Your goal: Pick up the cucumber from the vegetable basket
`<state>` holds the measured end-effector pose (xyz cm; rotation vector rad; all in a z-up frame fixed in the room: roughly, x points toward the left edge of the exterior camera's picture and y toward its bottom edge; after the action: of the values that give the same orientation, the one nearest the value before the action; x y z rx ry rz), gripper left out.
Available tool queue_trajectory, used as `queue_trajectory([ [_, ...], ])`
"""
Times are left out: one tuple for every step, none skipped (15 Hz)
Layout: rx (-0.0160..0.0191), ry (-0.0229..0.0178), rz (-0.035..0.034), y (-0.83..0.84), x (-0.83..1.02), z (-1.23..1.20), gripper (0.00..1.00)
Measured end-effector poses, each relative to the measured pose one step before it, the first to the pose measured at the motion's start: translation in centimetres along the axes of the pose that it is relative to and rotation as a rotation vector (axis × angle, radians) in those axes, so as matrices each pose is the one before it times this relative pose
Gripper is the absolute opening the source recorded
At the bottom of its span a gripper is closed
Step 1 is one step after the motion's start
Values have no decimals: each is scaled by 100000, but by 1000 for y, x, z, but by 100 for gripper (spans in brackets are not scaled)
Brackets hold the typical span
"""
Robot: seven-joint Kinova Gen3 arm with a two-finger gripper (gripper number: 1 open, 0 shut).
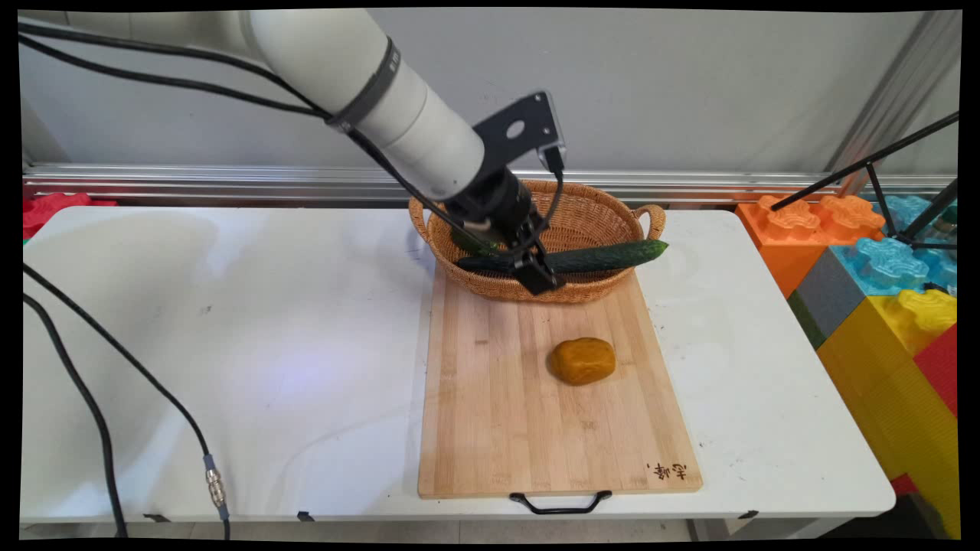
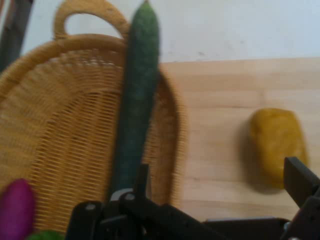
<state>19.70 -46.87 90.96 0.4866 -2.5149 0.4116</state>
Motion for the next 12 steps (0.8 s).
queue_trajectory([
  [1319,297,1503,-777,-32,-35,100],
  [1161,302,2044,-907,-20,134,100],
  [821,182,2061,-904,-48,322,100],
  [263,61,1680,-700,-72,446,100],
  [-81,-165,1251,-410,-68,400,100],
  [-281,-363,1690,-596,-149,680,100],
  [-254,-265,1156,-358,-96,500,100],
  [-619,-521,1640,-476,-165,853,100],
  [-559,-301,1157,-263,-99,597,100],
  [-937,-420,1586,-356,-149,897,100],
  [-733,-236,995,-193,-82,612,100],
  [-1129,-406,1401,-256,-135,917,100],
])
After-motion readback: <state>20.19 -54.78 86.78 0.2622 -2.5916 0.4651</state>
